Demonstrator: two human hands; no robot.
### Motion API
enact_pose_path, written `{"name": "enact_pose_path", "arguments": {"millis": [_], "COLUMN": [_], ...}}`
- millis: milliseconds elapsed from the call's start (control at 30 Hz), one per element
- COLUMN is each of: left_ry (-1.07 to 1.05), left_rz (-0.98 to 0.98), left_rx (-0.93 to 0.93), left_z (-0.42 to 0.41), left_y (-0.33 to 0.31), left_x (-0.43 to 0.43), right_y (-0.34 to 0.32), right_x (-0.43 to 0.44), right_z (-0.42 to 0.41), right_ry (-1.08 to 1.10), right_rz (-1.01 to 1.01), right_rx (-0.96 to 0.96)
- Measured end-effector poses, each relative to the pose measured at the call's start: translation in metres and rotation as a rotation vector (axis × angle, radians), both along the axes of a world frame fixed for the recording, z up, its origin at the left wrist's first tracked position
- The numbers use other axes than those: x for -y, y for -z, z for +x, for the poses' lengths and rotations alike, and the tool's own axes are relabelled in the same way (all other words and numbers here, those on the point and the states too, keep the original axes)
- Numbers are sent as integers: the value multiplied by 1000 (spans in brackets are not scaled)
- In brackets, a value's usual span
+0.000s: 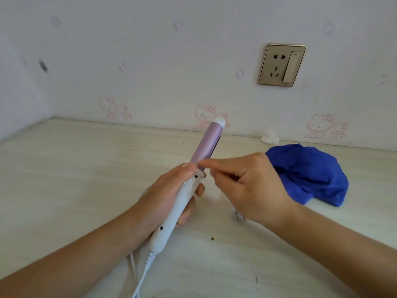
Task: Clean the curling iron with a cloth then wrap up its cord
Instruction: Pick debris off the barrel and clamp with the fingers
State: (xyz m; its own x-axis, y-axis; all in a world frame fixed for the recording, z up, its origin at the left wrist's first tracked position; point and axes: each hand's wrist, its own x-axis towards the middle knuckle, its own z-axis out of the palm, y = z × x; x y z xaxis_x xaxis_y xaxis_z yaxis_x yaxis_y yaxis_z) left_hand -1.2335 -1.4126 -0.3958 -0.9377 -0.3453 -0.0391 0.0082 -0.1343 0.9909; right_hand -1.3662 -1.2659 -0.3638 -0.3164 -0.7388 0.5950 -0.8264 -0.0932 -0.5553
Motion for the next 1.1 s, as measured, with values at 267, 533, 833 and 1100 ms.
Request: {"name": "enact_pose_path", "arguments": {"millis": [267,533,833,1100], "left_ry": [4,16,132,-3], "left_rz": [-26,48,274,40], "left_rx": [-34,-31,-37,-32], "left_z": [3,5,7,8], "left_y": [0,2,0,-3], "left_x": [-2,3,8,-3], "right_y": [-11,-12,2,-1], "right_x": [2,6,4,3], "right_z": [-24,-22,-3,-18], "right_ry": [135,142,32,144], "right_rz": [-116,-78,-38,-133], "right_rx": [97,47,-11,29]}}
